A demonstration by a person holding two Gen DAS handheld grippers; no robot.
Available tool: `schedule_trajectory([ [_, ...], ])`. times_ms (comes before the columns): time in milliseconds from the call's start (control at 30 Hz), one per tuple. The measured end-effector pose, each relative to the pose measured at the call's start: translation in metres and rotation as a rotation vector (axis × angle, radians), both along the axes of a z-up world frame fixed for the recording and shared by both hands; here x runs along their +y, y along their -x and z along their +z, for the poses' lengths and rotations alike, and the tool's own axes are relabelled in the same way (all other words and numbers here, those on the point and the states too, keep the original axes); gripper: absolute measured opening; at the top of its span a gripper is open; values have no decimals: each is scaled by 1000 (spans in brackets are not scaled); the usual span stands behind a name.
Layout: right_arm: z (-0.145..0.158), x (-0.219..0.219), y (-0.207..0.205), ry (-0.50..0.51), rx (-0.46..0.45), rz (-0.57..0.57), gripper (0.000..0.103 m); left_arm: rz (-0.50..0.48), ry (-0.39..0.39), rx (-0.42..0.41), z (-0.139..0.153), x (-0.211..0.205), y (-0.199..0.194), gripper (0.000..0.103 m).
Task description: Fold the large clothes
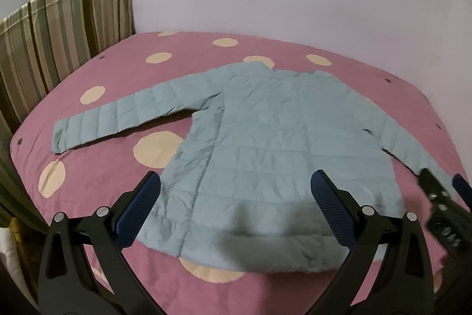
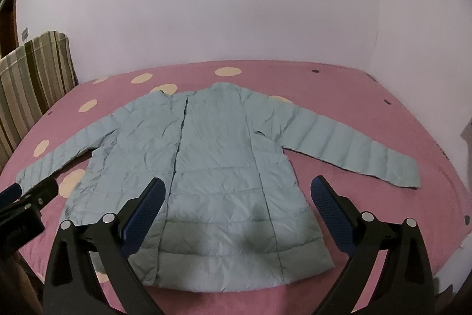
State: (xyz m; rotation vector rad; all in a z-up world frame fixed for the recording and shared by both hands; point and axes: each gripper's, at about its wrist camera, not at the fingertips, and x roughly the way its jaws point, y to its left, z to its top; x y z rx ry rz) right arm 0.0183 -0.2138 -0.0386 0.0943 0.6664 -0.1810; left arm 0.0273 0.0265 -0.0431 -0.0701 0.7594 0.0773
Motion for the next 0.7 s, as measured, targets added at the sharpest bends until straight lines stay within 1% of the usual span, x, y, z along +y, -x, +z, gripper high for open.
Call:
schedule_trajectory([
  [100,-9,-15,-8,-27,-7,-18,98,41,-7,20,-14,16,-14,101],
  [200,-22,-41,-13,-74,-31,-66,98,112,-35,44,-34,42,-28,101],
  [233,-28,-54,-17,-112,-18,-84,98,131,-35,54,-38,50,-34,101],
  [267,-33,-64,-20,-141,1,-100,98,176,-31,73,-48,67,-40,101],
  [333,-48,-96,-27,-219,41,-151,98,227,-24,99,-58,87,-50,101],
  [400,-64,-131,-30,-298,62,-208,98,304,-15,131,-74,116,-59,101],
  [467,-77,-164,-31,-370,63,-265,97,362,-15,156,-85,137,-67,101],
  [500,-85,-187,-28,-402,54,-310,97,393,-16,169,-92,150,-69,101],
  [533,-89,-201,-26,-412,47,-344,88,412,-17,176,-96,156,-71,101],
  [567,-93,-214,-23,-421,44,-378,71,443,-23,188,-101,166,-72,101],
  [600,-99,-230,-20,-436,50,-413,66,472,-25,198,-107,175,-73,101],
  [633,-103,-244,-18,-459,57,-440,66,487,-23,205,-111,181,-75,101],
  [700,-113,-273,-5,-537,32,-491,66,525,-16,230,-121,194,-76,101],
])
